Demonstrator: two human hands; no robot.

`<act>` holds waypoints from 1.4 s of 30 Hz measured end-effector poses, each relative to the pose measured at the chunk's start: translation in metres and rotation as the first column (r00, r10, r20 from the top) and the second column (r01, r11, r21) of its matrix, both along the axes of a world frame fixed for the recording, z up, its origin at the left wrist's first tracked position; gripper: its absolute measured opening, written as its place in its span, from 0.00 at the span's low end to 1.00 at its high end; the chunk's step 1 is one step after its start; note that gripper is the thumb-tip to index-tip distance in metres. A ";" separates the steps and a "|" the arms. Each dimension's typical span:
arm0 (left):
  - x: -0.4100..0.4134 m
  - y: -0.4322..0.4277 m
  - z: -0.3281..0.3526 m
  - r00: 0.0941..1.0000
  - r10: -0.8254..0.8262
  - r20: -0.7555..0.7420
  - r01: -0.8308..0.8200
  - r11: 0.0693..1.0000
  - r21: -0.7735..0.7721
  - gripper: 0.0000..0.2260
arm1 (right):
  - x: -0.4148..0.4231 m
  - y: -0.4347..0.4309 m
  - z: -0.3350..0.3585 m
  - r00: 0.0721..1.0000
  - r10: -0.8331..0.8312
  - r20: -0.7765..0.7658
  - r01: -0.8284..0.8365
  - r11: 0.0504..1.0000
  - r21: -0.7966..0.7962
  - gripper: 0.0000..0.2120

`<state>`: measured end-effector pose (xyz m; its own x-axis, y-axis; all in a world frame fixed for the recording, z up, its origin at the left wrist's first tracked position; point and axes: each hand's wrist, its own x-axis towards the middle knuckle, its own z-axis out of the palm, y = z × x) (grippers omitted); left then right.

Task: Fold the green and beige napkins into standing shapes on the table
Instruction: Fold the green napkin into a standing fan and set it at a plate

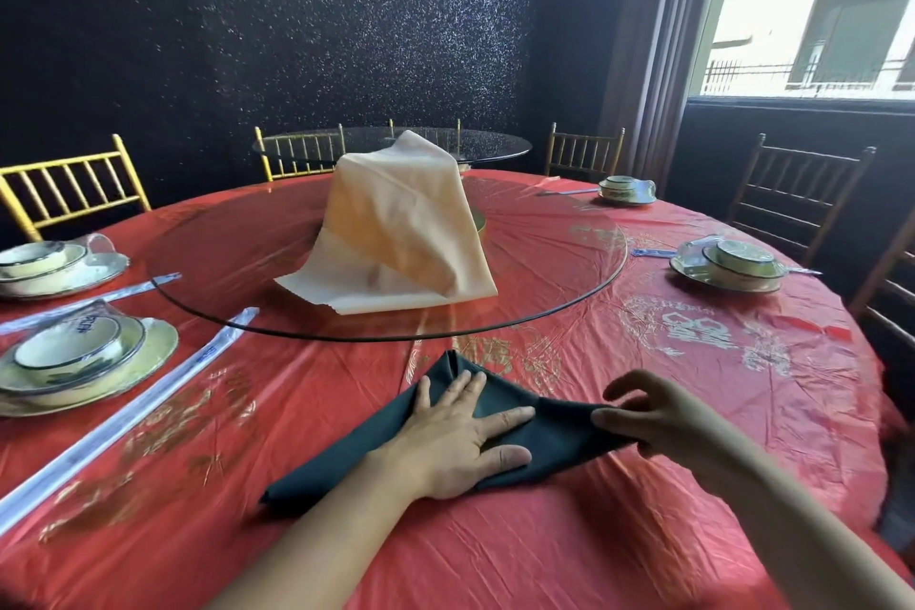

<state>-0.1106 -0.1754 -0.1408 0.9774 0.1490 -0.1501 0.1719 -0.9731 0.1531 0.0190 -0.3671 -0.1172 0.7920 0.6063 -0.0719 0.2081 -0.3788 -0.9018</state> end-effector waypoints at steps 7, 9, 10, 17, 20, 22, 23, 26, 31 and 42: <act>0.000 -0.001 0.001 1.000 0.001 0.000 -0.001 1.000 0.016 0.24 | -0.044 0.012 -0.009 0.985 0.052 -0.168 0.017 0.923 0.385 0.06; 0.000 -0.001 0.002 1.000 0.002 -0.003 -0.002 1.000 0.027 0.24 | -0.052 0.020 -0.018 0.999 -0.011 0.044 -0.002 0.953 0.302 0.06; 0.000 -0.001 0.002 1.000 0.003 -0.005 -0.002 0.999 0.034 0.25 | -0.052 0.024 -0.023 0.978 -0.045 0.204 0.000 0.977 0.214 0.06; 0.004 -0.002 0.014 0.993 -0.032 -0.116 0.044 0.994 0.103 0.25 | -0.057 0.033 -0.035 0.756 -0.019 0.654 0.070 0.996 -0.052 0.12; 0.009 0.001 0.018 0.993 -0.016 -0.117 0.027 0.996 0.087 0.24 | -0.061 0.032 -0.041 0.638 0.024 0.770 0.040 0.997 -0.063 0.17; 0.013 0.008 0.019 0.999 0.024 -0.027 -0.024 1.000 -0.017 0.20 | -0.061 0.032 -0.040 0.590 0.037 0.806 0.035 0.997 -0.071 0.17; 0.015 0.012 0.019 0.999 0.044 0.023 -0.043 0.997 -0.064 0.20 | -0.062 0.032 -0.037 0.572 0.048 0.819 0.026 0.997 -0.077 0.16; 0.018 0.017 0.015 0.995 0.047 0.090 -0.043 0.998 -0.050 0.18 | -0.066 0.036 -0.029 0.496 0.118 0.860 -0.028 0.992 -0.120 0.13; 0.019 0.017 0.005 0.983 0.099 0.152 -0.089 0.994 -0.067 0.18 | -0.072 0.047 -0.028 0.396 0.248 0.884 -0.121 0.968 -0.218 0.15; -0.006 0.025 0.019 0.849 0.041 0.527 0.124 0.954 -0.274 0.15 | -0.067 0.055 -0.042 0.465 0.361 0.808 -0.164 0.932 -0.323 0.25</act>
<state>-0.1168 -0.1501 -0.1219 0.9251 0.1374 0.3539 -0.0537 -0.8754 0.4804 -0.0476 -0.3123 -0.1590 0.3317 0.8501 0.4090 0.9433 -0.2940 -0.1540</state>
